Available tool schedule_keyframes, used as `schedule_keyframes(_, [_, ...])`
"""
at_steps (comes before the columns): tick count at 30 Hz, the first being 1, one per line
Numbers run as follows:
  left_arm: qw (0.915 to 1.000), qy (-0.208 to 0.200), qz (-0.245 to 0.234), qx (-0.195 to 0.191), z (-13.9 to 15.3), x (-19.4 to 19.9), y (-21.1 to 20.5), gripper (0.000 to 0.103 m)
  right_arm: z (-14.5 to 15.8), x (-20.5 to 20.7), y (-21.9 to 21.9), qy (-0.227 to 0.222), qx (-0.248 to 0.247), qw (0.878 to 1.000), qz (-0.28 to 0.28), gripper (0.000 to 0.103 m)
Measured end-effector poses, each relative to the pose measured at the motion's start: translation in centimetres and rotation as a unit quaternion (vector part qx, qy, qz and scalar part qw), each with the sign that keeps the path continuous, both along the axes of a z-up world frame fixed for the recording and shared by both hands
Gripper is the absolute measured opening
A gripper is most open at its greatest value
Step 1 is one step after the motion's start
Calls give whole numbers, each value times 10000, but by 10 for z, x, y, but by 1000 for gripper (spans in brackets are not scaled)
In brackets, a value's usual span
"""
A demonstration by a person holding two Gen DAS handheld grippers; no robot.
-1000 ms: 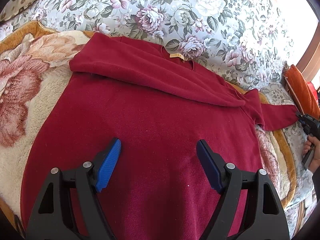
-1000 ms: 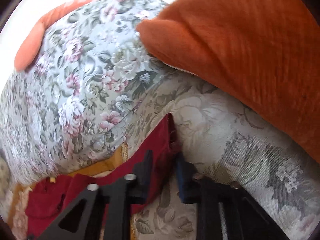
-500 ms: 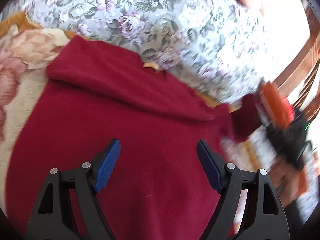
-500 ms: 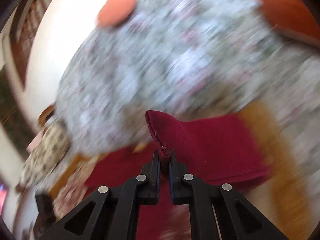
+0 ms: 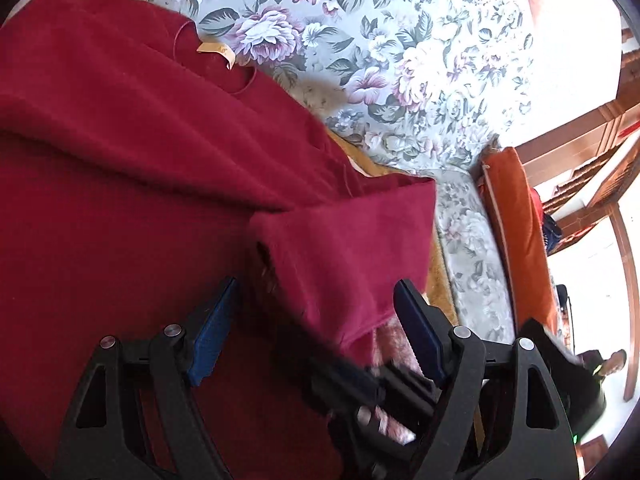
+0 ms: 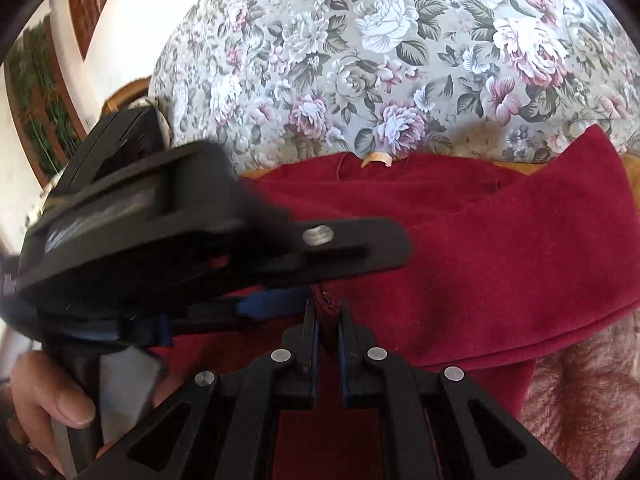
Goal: Fold small clothes
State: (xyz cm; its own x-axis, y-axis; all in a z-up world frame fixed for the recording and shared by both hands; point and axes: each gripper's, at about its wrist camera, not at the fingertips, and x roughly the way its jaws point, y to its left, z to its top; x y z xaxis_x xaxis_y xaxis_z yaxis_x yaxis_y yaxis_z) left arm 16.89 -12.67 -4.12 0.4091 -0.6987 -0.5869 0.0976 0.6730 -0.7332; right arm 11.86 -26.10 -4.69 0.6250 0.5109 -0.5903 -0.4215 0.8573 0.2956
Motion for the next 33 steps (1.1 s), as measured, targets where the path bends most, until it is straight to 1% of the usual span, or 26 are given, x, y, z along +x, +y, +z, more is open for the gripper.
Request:
schedule_keyframes(1, [10000, -34, 11, -3, 0, 0, -1, 78, -2, -1, 0, 18, -62, 10000, -16, 9])
schedule_keyframes(3, [9999, -114, 36, 35, 1, 0, 0, 77, -7, -2, -4, 95, -99, 9999, -80, 20])
schedule_keyframes(4, [9999, -82, 42, 70, 0, 1, -1, 74, -8, -3, -6, 117, -56, 9999, -104, 21])
schedule_keyframes(6, [9998, -19, 51, 200, -2, 4, -1, 60, -7, -2, -10, 73, 45, 9998, -193, 29])
schedule_keyframes(7, [9996, 30, 96, 269, -3, 6, -1, 56, -6, -3, -13, 50, 83, 9997, -243, 30])
schedule_keyframes(8, [9994, 60, 117, 307, -6, 6, 3, 47, -5, -6, -14, 30, 98, 9995, -308, 32])
schedule_keyframes(9, [9992, 75, 123, 384, -7, 6, 5, 34, -5, -8, -17, 14, 134, 9993, -357, 32])
schedule_keyframes(10, [9984, 92, 135, 533, -8, 6, 5, 28, -5, -10, -19, 8, 163, 9991, -380, 32])
schedule_keyframes(11, [9972, 130, 163, 712, -8, 7, 4, 18, -4, -13, -22, -18, 188, 9990, -406, 32])
schedule_keyframes(12, [9964, 142, 179, 821, -8, 7, 4, 11, -3, -15, -25, -47, 218, 9988, -427, 32])
schedule_keyframes(14, [9939, 72, 194, 1085, -4, 4, 3, 8, 0, -19, -30, -106, 257, 9985, -469, 32])
schedule_keyframes(16, [9909, -243, 140, 1314, 11, -1, 1, 6, 2, -23, -35, -145, 297, 9982, -504, 32])
schedule_keyframes(17, [9901, -393, 88, 1343, 19, -2, 0, 6, 3, -26, -38, -146, 332, 9981, -505, 32])
schedule_keyframes(18, [9888, -619, 3, 1355, 33, -3, -1, 6, 3, -28, -40, -140, 362, 9979, -513, 32])
schedule_keyframes(19, [9863, -938, -98, 1351, 55, -1, -2, 6, 1, -29, -42, -114, 374, 9979, -522, 32])
schedule_keyframes(20, [9844, -1149, -163, 1325, 71, 2, -3, 6, -1, -27, -43, -53, 378, 9978, -539, 32])
schedule_keyframes(22, [9810, -1487, -233, 1225, 105, 11, 1, 6, -6, -22, -46, 149, 387, 9975, -572, 32])
schedule_keyframes(24, [9795, -1656, -160, 1133, 131, 22, 12, 6, -12, -14, -45, 326, 413, 9971, -541, 32])
schedule_keyframes(25, [9788, -1731, -77, 1090, 145, 29, 22, 6, -12, -14, -46, 334, 428, 9971, -533, 32])
schedule_keyframes(27, [9762, -1822, 125, 1167, 161, 40, 41, 6, -10, -14, -45, 308, 395, 9974, -527, 32])
schedule_keyframes(29, [9743, -1828, 292, 1280, 166, 46, 65, 6, -10, -13, -46, 305, 387, 9974, -527, 32])
schedule_keyframes(31, [9753, -1688, 433, 1360, 162, 52, 85, 6, -9, -11, -47, 317, 382, 9974, -525, 32])
schedule_keyframes(32, [9762, -1586, 504, 1393, 157, 56, 96, 6, -8, -11, -47, 319, 377, 9974, -525, 32])
schedule_keyframes(33, [9773, -1438, 587, 1443, 145, 59, 111, 6, -9, -12, -47, 321, 372, 9974, -525, 32])
